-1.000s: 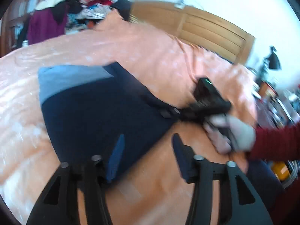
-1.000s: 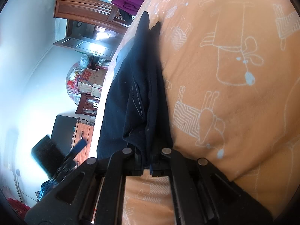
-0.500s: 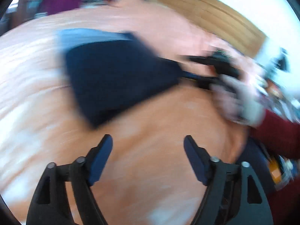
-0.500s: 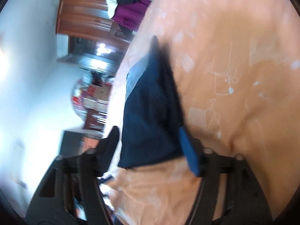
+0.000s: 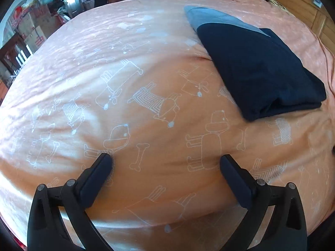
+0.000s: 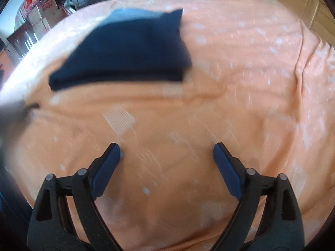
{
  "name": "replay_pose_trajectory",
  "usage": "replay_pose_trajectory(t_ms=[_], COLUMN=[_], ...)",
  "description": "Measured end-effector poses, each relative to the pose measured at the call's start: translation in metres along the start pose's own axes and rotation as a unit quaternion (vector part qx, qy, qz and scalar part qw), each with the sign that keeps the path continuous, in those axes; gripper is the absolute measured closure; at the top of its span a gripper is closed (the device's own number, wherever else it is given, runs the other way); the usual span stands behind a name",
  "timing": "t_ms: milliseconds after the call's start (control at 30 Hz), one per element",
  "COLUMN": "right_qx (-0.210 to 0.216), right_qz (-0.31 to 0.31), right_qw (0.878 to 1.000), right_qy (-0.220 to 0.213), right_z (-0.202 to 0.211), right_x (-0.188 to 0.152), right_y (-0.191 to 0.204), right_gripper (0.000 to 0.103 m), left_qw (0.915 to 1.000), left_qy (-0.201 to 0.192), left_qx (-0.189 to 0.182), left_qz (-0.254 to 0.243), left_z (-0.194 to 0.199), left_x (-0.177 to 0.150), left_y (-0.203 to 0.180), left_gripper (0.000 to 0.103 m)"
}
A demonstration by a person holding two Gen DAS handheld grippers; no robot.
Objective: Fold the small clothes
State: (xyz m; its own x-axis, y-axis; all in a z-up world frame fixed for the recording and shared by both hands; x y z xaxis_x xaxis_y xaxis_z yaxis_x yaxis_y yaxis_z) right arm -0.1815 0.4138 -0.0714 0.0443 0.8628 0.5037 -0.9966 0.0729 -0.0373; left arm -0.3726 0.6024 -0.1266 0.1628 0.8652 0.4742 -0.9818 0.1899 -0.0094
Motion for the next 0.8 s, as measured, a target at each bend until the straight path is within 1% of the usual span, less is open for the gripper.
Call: replay_pose_trajectory(t_ms=[133, 233, 300, 433, 567, 633, 800], right_qx=[0.011, 0.016, 0.019, 0.018, 0.004, -0.002, -0.003], right_qz=[-0.007, -0.010, -0.012, -0.021, -0.034, -0.035, -0.037], right_qw=[1.000, 1.000, 0.999, 1.000, 0.999, 0.999, 0.999], right_qy=[0.010, 0.023, 0.024, 0.011, -0.002, -0.004, -0.004], right_z=[-0.006, -0.016, -0.017, -0.014, -0.016, -0.017, -0.016], right_x=[-0.004, -0.003, -0.002, -0.003, -0.003, -0.002, -0.001], right_y=[-0.008, -0.008, -0.008, -0.009, -0.007, -0.005, -0.004], right_gripper=[0.000, 0.000, 0.000, 0.000, 0.000, 0.000, 0.000], left_qw=[0.9999, 0.9995, 0.9993, 0.9994, 0.9988, 0.9987, 0.9985], left_qy=[-0.012, -0.031, -0.037, -0.030, -0.038, -0.041, -0.049], left_qx=[0.004, 0.001, -0.003, -0.001, -0.012, -0.014, -0.014], left_qz=[-0.001, 0.001, 0.008, 0.017, 0.027, 0.027, 0.023], left_z=[0.002, 0.003, 0.006, 0.003, -0.002, -0.002, -0.003], left_x=[-0.003, -0.001, -0.004, -0.001, 0.001, 0.000, -0.002], left_y=[-0.002, 0.001, 0.005, 0.004, 0.006, 0.006, 0.005], left_gripper=[0.000, 0.000, 0.000, 0.000, 0.000, 0.000, 0.000])
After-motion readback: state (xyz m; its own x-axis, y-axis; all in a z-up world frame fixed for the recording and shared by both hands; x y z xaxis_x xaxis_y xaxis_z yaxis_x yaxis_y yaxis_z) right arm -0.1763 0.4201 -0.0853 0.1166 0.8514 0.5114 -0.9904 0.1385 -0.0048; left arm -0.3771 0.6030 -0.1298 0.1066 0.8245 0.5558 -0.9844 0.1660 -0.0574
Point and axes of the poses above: each gripper's, at about its wrist camera, not at the fingertips, and z roughly against the way its jaws point, y to its left, x to its top, the point moved 1 cm from there along -z, roughly the way its jaws point, and after that the axes turned 10 degrees about z, right-handed, at the moved point
